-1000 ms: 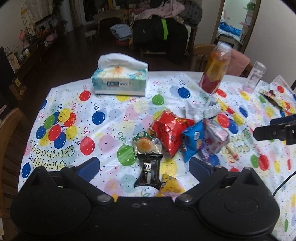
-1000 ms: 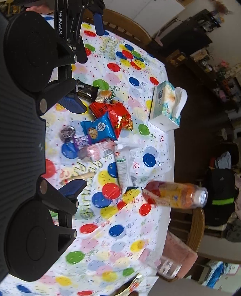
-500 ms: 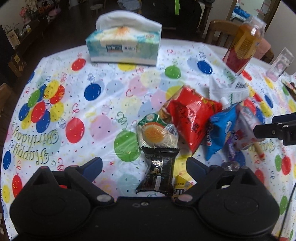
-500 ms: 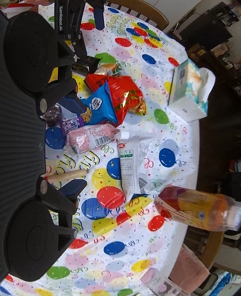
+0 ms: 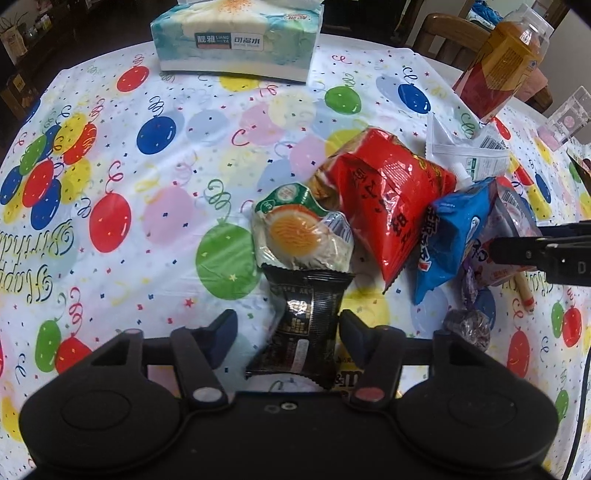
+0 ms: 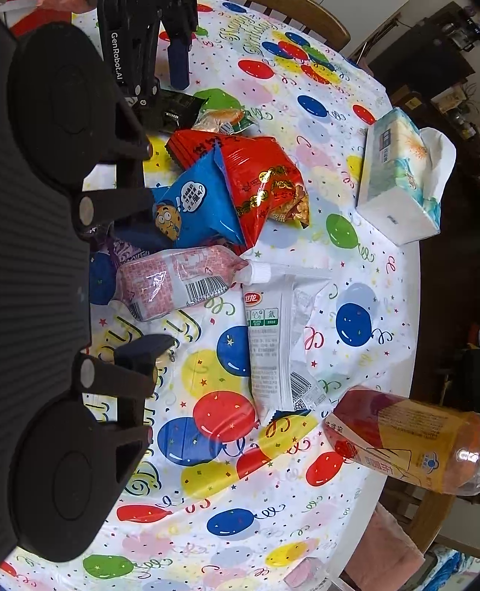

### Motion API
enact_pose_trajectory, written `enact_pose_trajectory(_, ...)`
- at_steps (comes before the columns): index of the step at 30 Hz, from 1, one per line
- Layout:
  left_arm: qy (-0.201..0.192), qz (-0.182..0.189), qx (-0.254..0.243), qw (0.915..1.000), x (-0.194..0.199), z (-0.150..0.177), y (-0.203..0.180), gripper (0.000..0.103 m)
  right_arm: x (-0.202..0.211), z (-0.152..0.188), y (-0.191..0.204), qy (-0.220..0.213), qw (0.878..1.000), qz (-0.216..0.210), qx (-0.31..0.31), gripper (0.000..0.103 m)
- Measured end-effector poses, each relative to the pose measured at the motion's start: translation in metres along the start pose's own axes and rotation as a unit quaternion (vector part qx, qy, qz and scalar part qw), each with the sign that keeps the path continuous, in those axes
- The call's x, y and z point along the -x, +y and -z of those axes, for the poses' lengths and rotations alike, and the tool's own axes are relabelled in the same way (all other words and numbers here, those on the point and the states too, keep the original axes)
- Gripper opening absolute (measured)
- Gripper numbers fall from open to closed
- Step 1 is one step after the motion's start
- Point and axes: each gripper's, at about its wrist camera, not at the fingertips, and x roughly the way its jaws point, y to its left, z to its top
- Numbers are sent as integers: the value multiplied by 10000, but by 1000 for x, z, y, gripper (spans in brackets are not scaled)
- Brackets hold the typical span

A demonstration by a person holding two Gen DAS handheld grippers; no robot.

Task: Organize snacks
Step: 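Grasp the black-wrapped bar with the left tool while the right tool grasps the pink drink pouch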

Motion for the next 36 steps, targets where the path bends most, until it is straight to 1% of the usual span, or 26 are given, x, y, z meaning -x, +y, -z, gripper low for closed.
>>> enact_pose_trajectory(1, -11, 19, -12, 10000, 0, 0, -1, 50, 1, 0, 0, -17, 10000, -15, 4, 40)
enact_pose_trajectory(2, -20, 27, -24, 10000, 0, 0, -2, 43, 1, 1, 2, -36, 10000, -19, 16, 38)
enact_pose_trajectory(3, -31, 27, -31, 10000, 1, 1, -2, 35, 2, 1, 3, -52, 10000, 21, 37, 37)
enact_pose_trajectory(6, -55, 18, -38, 10000, 2, 1, -3, 29, 2, 2, 6, -90, 9999, 82, 65, 36)
enact_pose_trajectory(8, -68, 20, -26, 10000, 3, 1, -2, 27, 3, 2, 5, -126, 9999, 112, 3, 36)
enact_pose_trajectory(15, -137, 76, 217, 9996, 12, 2, 10, 26, 17, 5, 6, -274, 9993, 230, -85, 34)
enact_pose_trajectory(18, -214, 127, 240, 9994, 22, 2, 14, 26, 27, 8, 5, -317, 9988, 343, -119, 34)
enact_pose_trajectory(22, -324, 190, 269, 9989, 39, 2, 16, 26, 43, 14, 3, -396, 9985, 318, -180, 34)
enact_pose_trajectory(28, -467, 358, 199, 9981, 69, 6, 14, 26, 77, 26, 6, -570, 9977, 278, -234, 33)
enact_pose_trajectory(36, -659, 585, 26, 9961, 113, 23, 9, 26, 127, 50, 17, -819, 9963, 160, -222, 33)
